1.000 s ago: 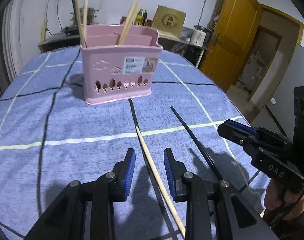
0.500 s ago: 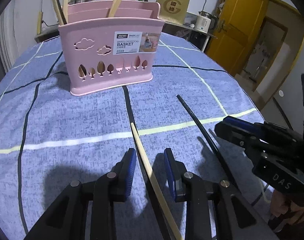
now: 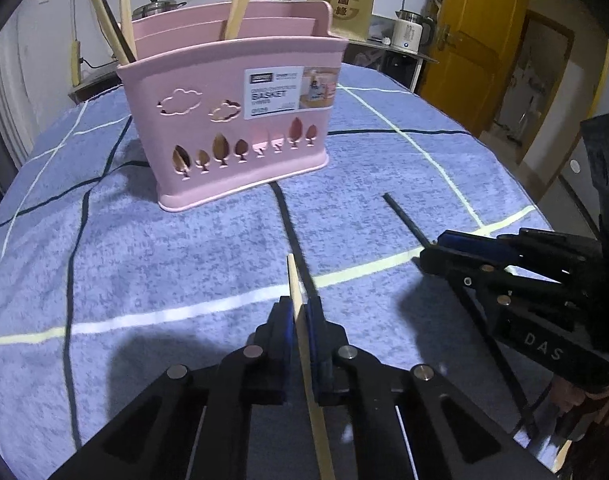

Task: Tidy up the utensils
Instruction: 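Close the left gripper on a bamboo chopstick while the right gripper grasps a black one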

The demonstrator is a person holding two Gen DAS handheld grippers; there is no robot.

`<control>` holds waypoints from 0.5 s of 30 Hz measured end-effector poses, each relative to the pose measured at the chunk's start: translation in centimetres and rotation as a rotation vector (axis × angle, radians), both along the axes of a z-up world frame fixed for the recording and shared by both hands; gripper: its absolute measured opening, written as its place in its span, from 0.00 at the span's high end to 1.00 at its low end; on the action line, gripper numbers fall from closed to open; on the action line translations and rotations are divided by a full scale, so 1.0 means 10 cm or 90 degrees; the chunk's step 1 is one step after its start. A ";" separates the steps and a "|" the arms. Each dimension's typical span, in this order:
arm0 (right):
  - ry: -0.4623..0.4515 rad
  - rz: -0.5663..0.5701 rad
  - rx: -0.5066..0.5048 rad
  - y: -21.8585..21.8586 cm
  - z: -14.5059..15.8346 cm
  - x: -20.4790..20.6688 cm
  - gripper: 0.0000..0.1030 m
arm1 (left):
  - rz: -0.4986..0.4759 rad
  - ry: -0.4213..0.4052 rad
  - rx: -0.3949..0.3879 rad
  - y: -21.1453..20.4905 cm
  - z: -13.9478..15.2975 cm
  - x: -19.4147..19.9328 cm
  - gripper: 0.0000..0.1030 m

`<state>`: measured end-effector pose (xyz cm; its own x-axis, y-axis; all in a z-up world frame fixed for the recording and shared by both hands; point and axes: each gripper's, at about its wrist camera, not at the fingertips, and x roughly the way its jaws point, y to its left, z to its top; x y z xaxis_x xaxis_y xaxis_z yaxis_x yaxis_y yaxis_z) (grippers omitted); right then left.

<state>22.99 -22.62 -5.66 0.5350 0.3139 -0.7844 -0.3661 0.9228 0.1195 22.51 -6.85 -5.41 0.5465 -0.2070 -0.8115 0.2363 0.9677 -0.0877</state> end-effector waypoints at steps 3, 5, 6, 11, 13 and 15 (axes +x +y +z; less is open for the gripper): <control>0.002 0.002 -0.006 0.03 0.00 0.05 0.80 | 0.001 0.002 0.007 0.05 0.00 0.04 0.93; 0.005 0.002 -0.013 0.05 0.00 0.09 0.80 | 0.000 0.001 0.015 0.07 0.00 0.07 0.93; 0.006 0.001 -0.018 0.06 0.00 0.10 0.80 | -0.001 0.001 0.018 0.08 0.00 0.07 0.93; 0.006 0.002 -0.046 0.15 0.00 0.15 0.80 | -0.022 -0.004 0.058 0.01 0.01 0.09 0.92; 0.006 0.002 -0.051 0.16 0.00 0.15 0.80 | -0.030 -0.009 0.080 -0.04 0.00 0.08 0.92; 0.005 0.002 -0.057 0.18 0.00 0.16 0.80 | -0.032 -0.011 0.091 -0.07 0.00 0.07 0.93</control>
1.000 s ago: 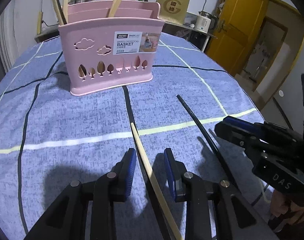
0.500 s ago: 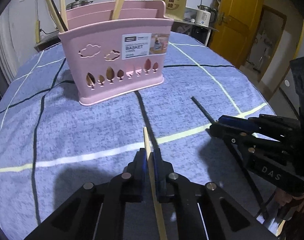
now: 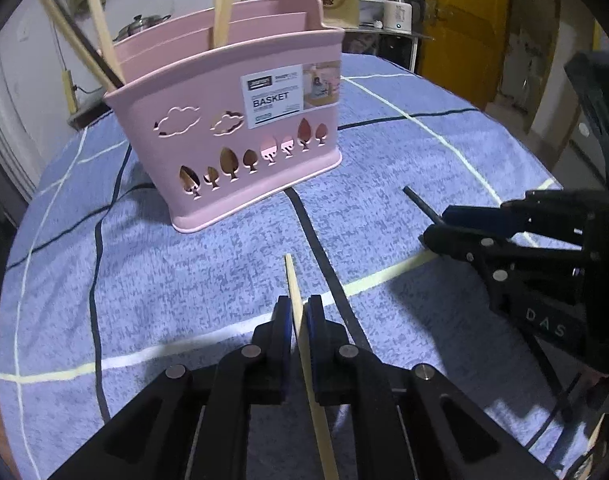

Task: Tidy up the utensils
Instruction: 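Close the left gripper on a bamboo chopstick while the right gripper grasps a black one, then lift both held chopsticks and carry them over the pink basket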

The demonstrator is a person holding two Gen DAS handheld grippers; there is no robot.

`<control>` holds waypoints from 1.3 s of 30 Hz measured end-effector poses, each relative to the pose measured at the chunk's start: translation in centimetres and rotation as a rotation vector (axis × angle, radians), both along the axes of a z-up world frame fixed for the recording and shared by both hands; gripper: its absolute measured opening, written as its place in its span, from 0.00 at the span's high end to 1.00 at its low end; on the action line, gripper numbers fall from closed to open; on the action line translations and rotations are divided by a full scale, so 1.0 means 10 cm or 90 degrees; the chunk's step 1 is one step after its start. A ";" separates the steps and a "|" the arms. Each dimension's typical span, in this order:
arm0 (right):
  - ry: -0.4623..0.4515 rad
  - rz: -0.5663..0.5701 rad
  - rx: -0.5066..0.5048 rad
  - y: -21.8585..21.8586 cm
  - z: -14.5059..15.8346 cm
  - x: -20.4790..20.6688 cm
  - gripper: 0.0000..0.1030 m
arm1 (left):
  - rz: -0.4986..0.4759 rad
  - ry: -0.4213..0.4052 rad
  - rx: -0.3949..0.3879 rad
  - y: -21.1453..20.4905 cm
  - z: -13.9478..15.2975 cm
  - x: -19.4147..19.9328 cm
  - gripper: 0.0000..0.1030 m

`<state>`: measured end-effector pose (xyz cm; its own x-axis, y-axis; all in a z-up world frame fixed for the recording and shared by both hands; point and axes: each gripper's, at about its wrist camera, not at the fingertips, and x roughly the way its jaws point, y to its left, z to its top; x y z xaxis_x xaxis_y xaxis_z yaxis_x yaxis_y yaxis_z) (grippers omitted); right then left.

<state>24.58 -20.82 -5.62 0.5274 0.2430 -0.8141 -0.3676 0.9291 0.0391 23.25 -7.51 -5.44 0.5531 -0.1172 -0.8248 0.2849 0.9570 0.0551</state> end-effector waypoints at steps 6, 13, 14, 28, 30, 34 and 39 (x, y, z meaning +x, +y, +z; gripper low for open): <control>-0.002 -0.002 -0.003 0.00 0.00 0.01 0.92 | 0.004 -0.006 0.005 -0.03 -0.01 0.00 0.93; -0.001 -0.003 0.005 -0.01 0.01 0.01 0.95 | 0.001 -0.017 0.008 -0.02 -0.01 -0.03 0.93; -0.001 -0.003 0.007 -0.01 0.01 0.01 0.95 | 0.002 -0.018 0.007 -0.02 -0.01 -0.03 0.93; -0.030 0.006 0.044 -0.01 0.23 -0.04 0.95 | 0.004 -0.025 -0.025 0.08 0.19 -0.04 0.94; -0.037 0.007 0.055 -0.02 0.29 -0.05 0.95 | 0.004 -0.034 -0.033 0.12 0.28 -0.05 0.94; -0.056 0.007 0.089 -0.06 0.44 -0.06 0.95 | 0.004 -0.057 -0.055 0.19 0.50 -0.07 0.94; -0.079 0.008 0.117 -0.08 0.60 -0.08 0.95 | 0.005 -0.076 -0.070 0.24 0.70 -0.06 0.94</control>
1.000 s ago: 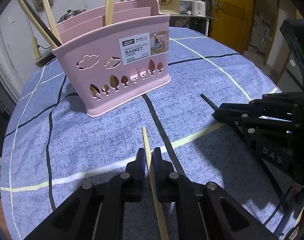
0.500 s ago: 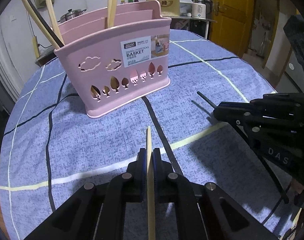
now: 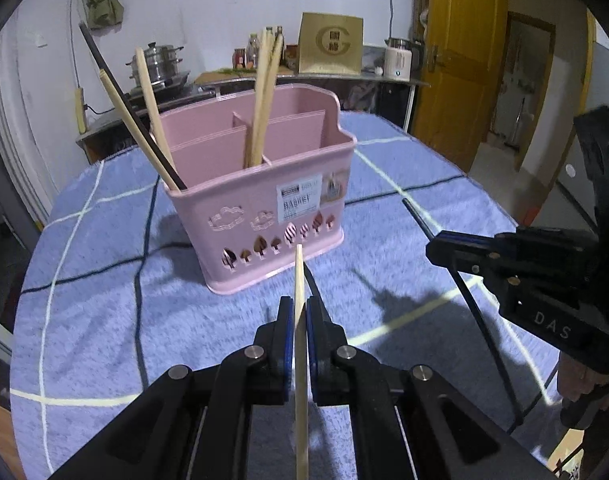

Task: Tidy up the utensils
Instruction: 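Lift both held chopsticks and carry them over the pink basket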

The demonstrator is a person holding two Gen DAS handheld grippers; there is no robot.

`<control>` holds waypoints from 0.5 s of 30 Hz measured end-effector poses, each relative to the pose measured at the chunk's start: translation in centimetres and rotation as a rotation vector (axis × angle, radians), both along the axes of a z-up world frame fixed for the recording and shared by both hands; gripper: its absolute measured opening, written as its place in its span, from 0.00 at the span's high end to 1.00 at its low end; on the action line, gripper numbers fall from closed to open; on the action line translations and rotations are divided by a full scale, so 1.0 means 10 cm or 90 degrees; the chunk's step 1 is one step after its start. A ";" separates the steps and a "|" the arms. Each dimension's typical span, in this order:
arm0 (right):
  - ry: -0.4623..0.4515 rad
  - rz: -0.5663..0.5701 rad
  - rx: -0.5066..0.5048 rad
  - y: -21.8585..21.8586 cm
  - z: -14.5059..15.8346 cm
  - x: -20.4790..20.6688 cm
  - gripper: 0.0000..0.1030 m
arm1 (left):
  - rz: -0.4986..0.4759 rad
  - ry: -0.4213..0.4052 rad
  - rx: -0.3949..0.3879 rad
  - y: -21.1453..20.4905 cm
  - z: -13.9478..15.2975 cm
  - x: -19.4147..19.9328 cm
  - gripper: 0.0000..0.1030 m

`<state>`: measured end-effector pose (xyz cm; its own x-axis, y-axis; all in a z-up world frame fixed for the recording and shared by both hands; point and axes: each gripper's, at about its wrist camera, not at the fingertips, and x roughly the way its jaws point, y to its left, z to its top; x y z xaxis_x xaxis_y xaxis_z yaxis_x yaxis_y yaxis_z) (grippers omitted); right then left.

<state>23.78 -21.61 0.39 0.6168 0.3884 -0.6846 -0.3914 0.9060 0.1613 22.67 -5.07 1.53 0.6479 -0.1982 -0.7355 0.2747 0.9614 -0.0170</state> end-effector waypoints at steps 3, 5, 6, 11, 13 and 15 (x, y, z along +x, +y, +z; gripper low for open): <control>-0.013 0.000 0.010 -0.01 0.09 -0.01 0.95 | 0.000 -0.007 -0.009 0.03 0.10 0.01 0.94; -0.021 0.001 0.016 -0.02 0.15 -0.02 0.95 | 0.000 -0.015 -0.014 0.05 0.19 0.01 0.94; -0.028 -0.001 0.018 -0.02 0.20 -0.02 0.95 | -0.001 -0.020 -0.016 0.05 0.24 0.00 0.94; -0.059 -0.003 0.030 -0.02 0.41 -0.06 0.95 | -0.006 -0.051 -0.029 0.08 0.50 -0.06 0.94; -0.073 -0.004 0.034 -0.02 0.50 -0.09 0.95 | -0.007 -0.063 -0.032 0.08 0.60 -0.08 0.94; -0.086 -0.004 0.039 0.00 0.58 -0.11 0.95 | -0.008 -0.072 -0.035 0.10 0.67 -0.09 0.95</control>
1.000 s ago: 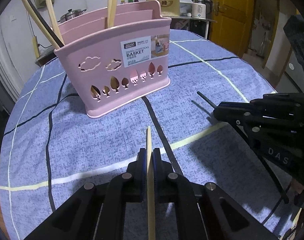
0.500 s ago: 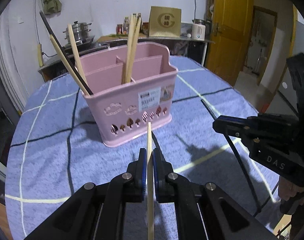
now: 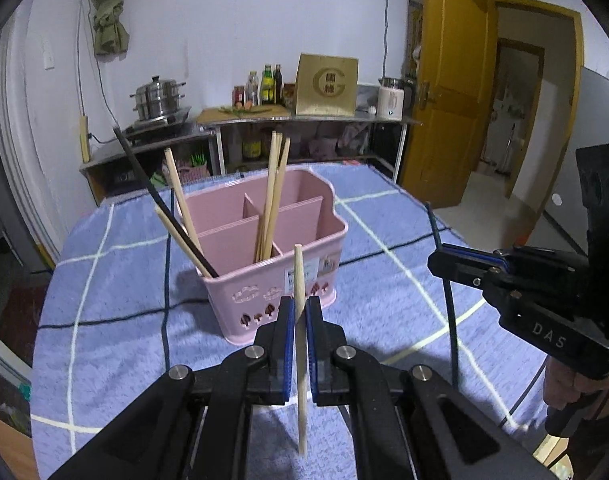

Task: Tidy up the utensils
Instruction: 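Lift both held chopsticks and carry them over the pink basket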

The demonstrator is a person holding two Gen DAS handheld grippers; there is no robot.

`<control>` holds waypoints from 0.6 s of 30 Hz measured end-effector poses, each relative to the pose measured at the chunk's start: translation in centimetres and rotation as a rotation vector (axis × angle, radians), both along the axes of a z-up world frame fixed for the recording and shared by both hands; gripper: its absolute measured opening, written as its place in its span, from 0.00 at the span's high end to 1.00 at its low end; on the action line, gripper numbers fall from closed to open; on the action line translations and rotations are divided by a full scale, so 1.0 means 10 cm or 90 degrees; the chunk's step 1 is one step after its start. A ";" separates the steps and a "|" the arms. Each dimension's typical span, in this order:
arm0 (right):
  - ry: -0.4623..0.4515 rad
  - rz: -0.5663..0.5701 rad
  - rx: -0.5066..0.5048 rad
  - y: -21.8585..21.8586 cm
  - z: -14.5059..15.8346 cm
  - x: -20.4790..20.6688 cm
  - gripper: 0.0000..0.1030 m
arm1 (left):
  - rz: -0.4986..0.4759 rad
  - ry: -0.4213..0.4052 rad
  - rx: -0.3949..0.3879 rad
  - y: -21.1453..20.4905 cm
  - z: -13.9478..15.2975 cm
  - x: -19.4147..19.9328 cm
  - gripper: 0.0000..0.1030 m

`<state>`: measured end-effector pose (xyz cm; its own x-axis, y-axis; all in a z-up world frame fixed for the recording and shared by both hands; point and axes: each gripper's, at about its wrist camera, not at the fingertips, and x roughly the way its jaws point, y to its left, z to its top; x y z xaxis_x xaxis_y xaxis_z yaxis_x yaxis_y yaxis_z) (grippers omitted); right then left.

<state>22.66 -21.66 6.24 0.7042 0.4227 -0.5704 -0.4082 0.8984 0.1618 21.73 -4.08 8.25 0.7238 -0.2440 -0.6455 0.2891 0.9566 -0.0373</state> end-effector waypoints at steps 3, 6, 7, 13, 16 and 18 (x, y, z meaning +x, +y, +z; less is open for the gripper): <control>-0.017 0.001 0.003 0.01 0.09 -0.04 0.95 | 0.002 -0.010 -0.005 0.03 0.10 -0.01 0.95; -0.029 0.002 0.005 0.02 0.15 -0.09 0.95 | 0.003 -0.015 -0.007 0.05 0.14 -0.03 0.95; -0.032 0.002 0.005 0.02 0.16 -0.10 0.95 | 0.003 -0.015 -0.008 0.05 0.15 -0.04 0.95; -0.038 0.005 0.004 0.02 0.18 -0.19 0.95 | 0.004 -0.008 -0.012 0.08 0.10 -0.08 0.95; -0.039 0.005 0.001 0.02 0.17 -0.23 0.95 | 0.003 -0.011 -0.013 0.09 0.08 -0.14 0.95; -0.041 0.005 -0.004 0.03 0.18 -0.26 0.95 | 0.002 -0.009 -0.011 0.09 0.08 -0.17 0.95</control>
